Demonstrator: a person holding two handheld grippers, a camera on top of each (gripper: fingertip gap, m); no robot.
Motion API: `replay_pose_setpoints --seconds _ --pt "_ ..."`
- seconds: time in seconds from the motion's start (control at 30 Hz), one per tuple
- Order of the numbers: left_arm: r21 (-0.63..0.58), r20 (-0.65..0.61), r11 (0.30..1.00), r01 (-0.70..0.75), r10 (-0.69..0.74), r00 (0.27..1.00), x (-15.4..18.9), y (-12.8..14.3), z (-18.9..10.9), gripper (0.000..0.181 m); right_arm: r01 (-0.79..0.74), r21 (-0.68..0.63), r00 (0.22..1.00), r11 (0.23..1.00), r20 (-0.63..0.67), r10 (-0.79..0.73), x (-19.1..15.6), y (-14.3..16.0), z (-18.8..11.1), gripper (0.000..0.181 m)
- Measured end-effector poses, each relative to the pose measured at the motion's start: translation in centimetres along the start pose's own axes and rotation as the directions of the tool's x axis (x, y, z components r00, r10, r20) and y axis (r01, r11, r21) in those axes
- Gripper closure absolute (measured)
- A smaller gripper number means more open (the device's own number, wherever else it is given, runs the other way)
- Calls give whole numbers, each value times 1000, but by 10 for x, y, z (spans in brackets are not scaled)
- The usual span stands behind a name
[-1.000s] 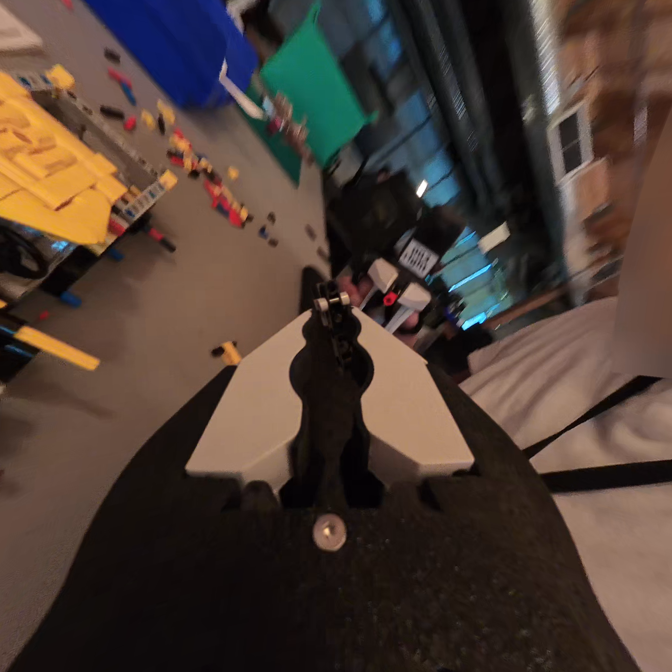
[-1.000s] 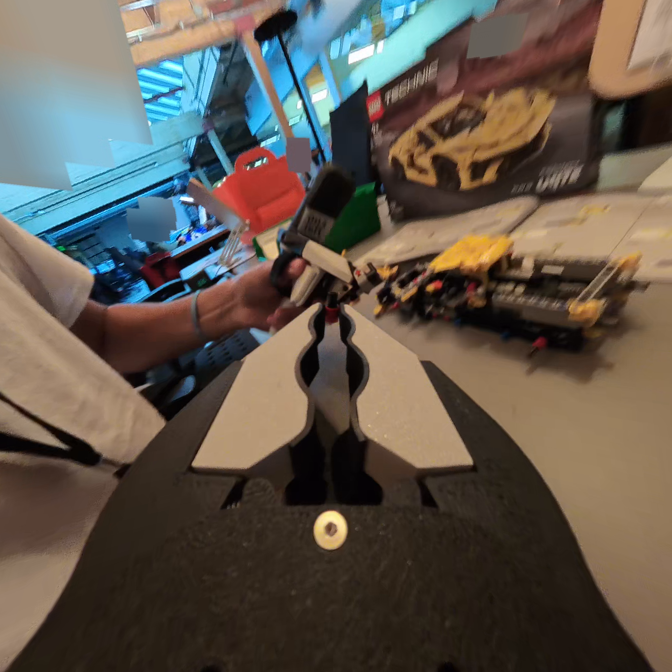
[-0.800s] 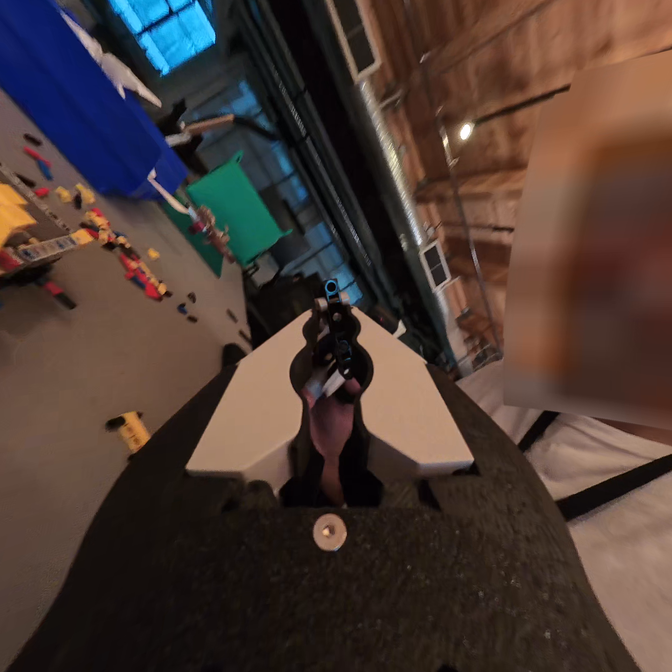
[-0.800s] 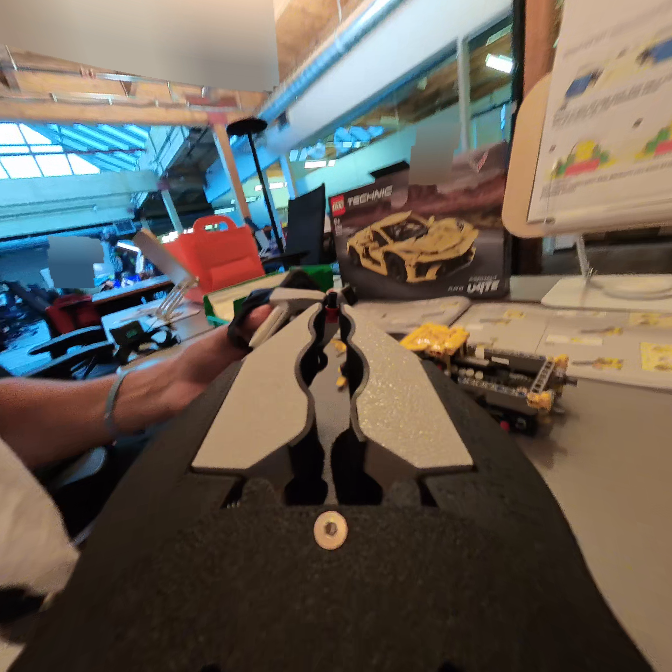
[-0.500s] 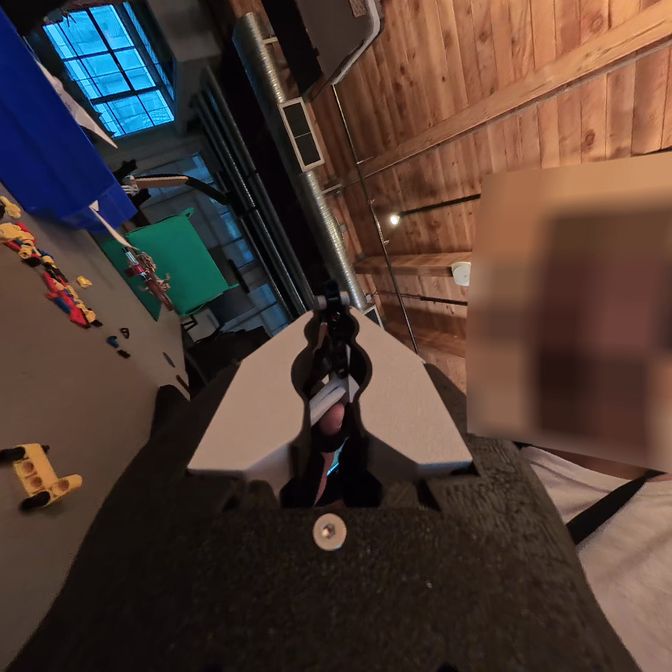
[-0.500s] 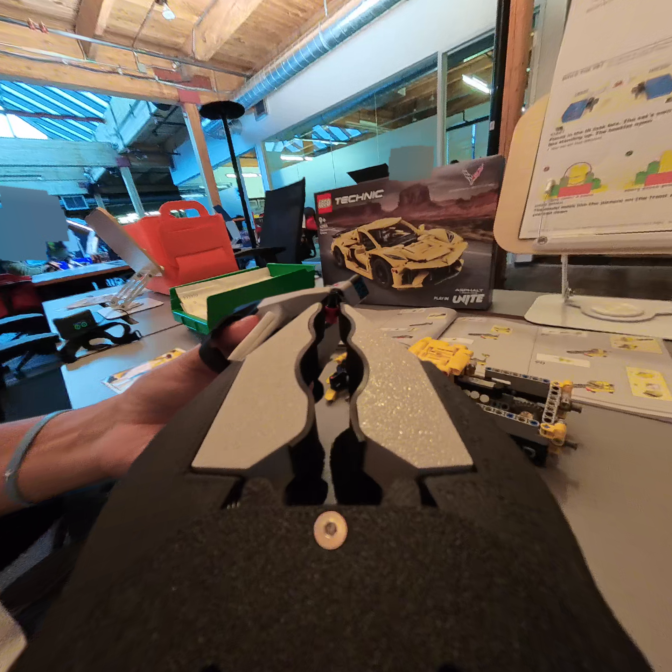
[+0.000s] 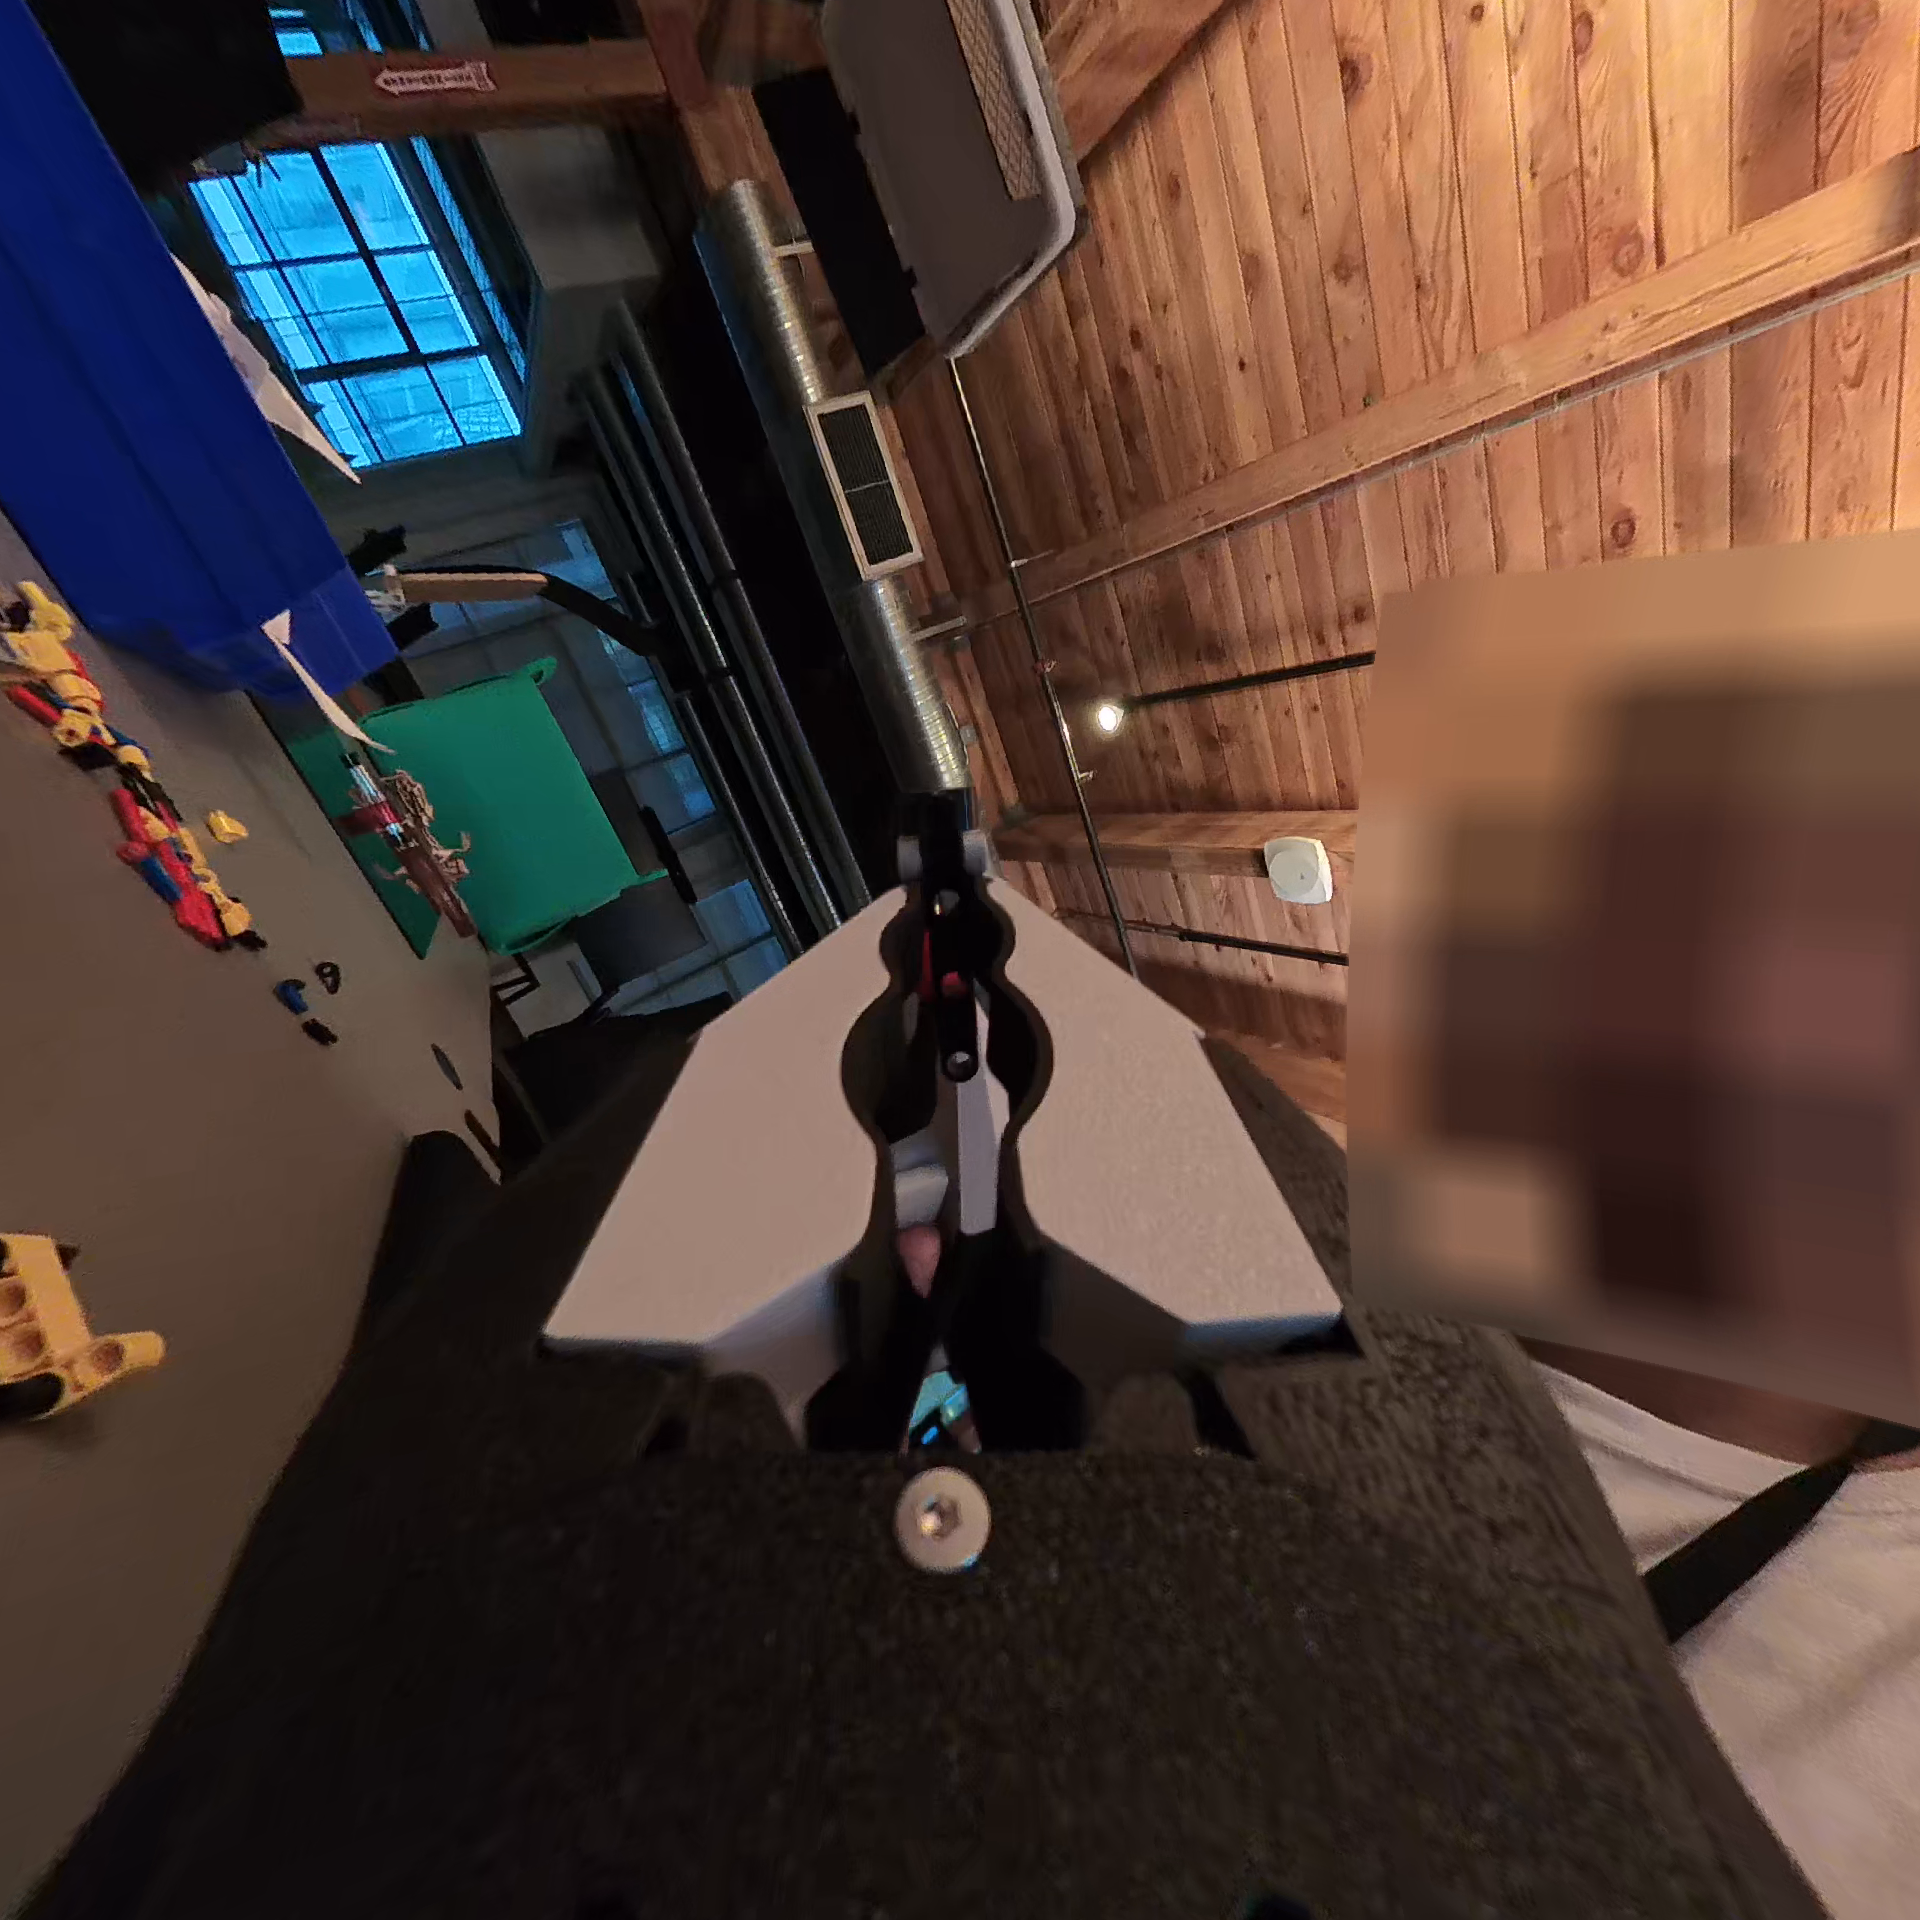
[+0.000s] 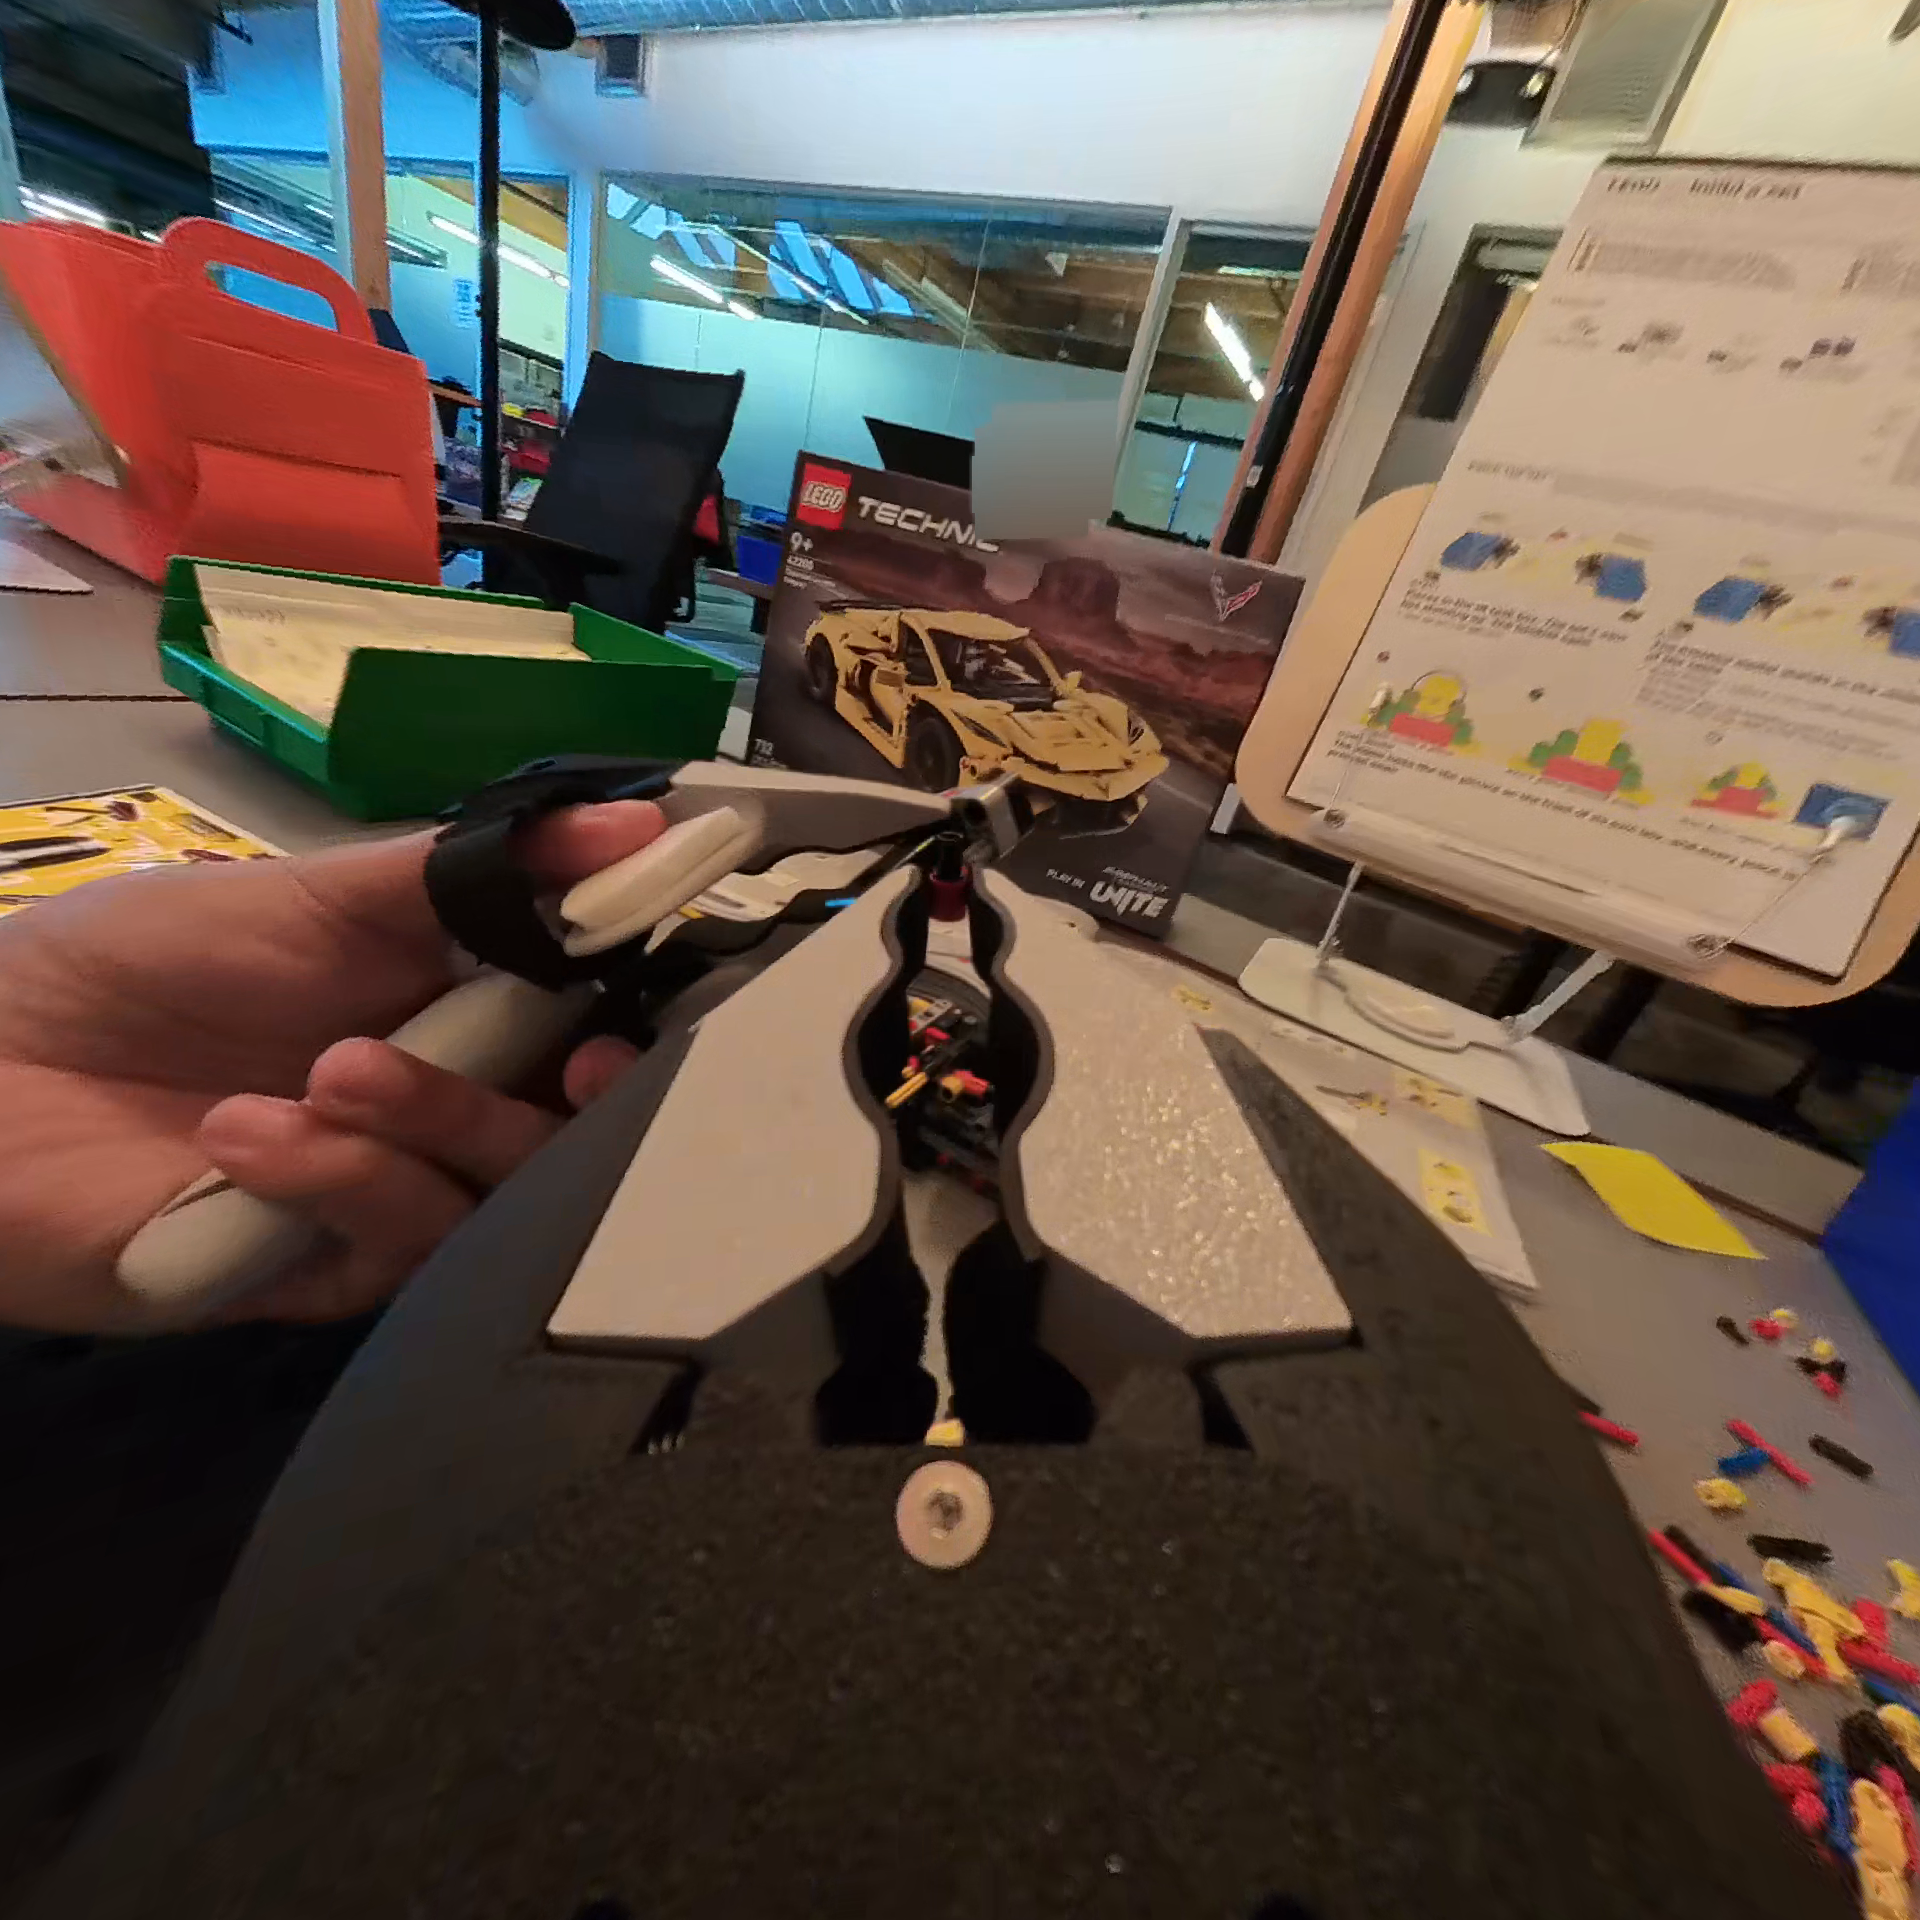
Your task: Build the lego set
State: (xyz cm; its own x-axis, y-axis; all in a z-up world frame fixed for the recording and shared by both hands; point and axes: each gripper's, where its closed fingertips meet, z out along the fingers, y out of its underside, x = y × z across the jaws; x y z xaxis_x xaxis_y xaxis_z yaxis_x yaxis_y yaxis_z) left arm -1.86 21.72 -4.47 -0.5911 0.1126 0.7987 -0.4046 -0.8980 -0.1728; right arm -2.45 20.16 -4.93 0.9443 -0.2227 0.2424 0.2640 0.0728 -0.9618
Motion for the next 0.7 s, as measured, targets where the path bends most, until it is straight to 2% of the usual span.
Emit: replay_pose_setpoints --seconds 0.23,0.47,0.7 --pt "-3 -4 999 38 -38 999 -1 5 2 174 76 -7 996 997 -36 -76 2 2 -1 175" --pt "-4 16 997 83 -83 996 -7 7 1 174 256 -21 962 967 -95 -257 4 3 -3 175" --pt "-32 51 995 91 -89 995 -13 8 -2 174 234 -55 968 971 -79 -238 4 9 -1 175"
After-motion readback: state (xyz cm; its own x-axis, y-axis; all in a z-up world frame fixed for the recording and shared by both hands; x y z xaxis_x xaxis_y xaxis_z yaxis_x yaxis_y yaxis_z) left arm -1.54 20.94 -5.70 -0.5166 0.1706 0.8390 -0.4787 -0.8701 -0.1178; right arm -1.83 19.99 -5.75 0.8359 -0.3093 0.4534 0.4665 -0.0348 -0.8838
